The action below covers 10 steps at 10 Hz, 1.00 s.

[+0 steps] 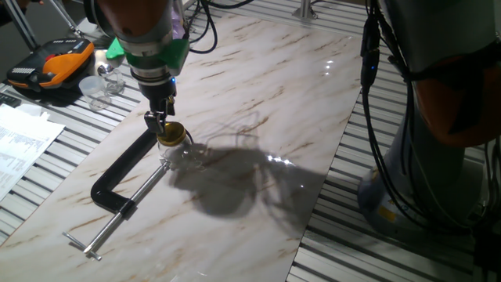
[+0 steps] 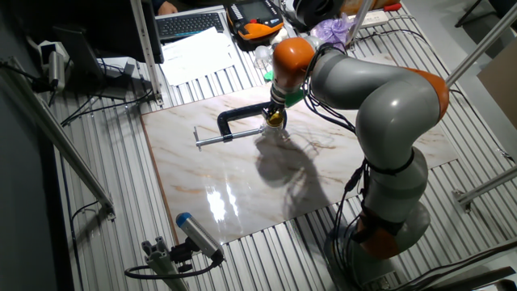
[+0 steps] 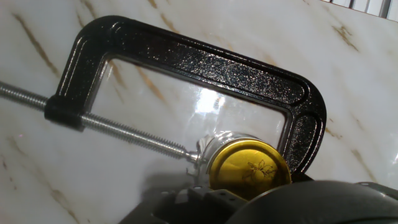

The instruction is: Screw the lid onto the jar

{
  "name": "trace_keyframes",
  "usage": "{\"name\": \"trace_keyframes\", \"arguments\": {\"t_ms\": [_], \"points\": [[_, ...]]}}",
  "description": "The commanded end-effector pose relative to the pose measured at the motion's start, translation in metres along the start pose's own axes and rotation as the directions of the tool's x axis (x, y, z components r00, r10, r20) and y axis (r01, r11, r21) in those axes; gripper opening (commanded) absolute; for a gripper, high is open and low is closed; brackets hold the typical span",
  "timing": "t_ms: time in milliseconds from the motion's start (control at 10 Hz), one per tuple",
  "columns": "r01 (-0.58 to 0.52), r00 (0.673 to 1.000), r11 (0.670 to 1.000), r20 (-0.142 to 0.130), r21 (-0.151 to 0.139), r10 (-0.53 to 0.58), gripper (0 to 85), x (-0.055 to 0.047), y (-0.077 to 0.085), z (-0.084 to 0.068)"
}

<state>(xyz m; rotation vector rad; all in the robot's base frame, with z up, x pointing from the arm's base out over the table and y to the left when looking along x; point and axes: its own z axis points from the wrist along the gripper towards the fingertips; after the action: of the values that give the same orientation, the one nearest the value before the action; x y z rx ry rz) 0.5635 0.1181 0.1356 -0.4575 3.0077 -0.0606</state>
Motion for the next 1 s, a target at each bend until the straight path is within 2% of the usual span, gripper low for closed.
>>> {"name": "trace_keyframes", "arguments": {"t_ms": [0, 600, 900], "points": [[0.000, 1.000, 1.000, 0.000, 0.000, 0.000, 68.0, 0.000, 0.000, 0.000], [-0.001, 1.000, 1.000, -0.009, 0.005, 0.001, 68.0, -0.006, -0.003, 0.008], [-0.003, 1.000, 1.000, -0.009, 0.005, 0.003, 68.0, -0.006, -0.009, 0.012]]}}
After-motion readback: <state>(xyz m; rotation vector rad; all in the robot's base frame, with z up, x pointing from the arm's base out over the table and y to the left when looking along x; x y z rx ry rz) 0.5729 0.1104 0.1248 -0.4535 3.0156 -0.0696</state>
